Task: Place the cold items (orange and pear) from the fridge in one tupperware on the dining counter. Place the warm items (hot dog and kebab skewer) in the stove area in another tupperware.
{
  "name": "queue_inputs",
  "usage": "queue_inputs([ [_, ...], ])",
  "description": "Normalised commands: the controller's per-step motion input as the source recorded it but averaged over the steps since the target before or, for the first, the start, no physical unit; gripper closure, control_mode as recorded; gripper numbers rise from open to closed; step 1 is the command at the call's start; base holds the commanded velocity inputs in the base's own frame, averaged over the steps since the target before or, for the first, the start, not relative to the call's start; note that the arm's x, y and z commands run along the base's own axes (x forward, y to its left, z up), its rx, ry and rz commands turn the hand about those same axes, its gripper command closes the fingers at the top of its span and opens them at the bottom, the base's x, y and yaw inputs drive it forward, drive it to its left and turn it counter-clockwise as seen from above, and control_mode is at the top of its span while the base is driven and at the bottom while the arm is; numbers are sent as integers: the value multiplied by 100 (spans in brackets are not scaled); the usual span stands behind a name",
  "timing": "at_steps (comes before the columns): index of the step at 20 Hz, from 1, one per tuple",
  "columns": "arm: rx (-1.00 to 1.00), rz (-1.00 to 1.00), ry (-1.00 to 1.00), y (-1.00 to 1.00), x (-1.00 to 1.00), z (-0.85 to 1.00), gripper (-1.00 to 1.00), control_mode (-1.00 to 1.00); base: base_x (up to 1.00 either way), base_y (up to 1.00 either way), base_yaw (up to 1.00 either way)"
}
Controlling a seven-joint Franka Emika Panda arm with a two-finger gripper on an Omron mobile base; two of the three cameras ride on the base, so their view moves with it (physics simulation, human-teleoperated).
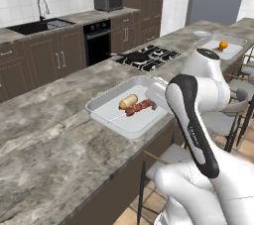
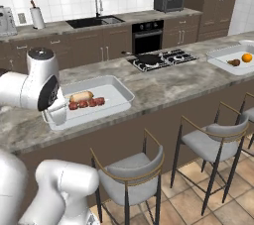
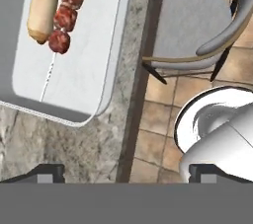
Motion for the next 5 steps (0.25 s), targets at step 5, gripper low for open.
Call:
queue_inputs([
  [5,0,18,-37,-24,-83,0,-100,-100,0,0,0],
])
